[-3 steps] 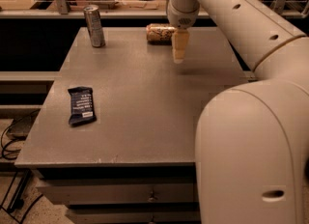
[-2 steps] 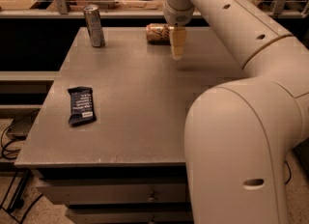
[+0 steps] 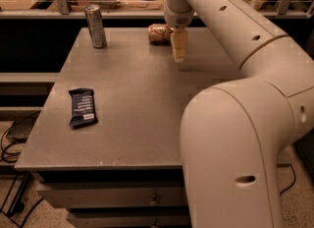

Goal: Place orange can upright

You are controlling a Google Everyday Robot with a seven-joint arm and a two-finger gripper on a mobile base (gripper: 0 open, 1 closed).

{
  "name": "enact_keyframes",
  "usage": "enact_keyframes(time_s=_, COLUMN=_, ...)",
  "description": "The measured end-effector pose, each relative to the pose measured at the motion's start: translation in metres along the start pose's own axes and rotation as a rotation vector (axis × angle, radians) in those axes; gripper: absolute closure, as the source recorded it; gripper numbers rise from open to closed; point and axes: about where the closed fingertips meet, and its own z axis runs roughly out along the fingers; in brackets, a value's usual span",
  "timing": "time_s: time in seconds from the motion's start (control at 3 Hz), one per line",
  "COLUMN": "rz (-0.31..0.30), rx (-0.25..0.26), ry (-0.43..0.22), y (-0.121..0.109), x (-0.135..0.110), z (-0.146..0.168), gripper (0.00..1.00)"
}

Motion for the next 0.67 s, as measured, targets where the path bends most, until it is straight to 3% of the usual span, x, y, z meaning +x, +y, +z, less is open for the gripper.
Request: enact_keyframes(time_s=0.67, rz=-0.051, rx=0.021, ry=0.003, y=-0.013, x=-0.0093, z=0.0042, gripper=0.0)
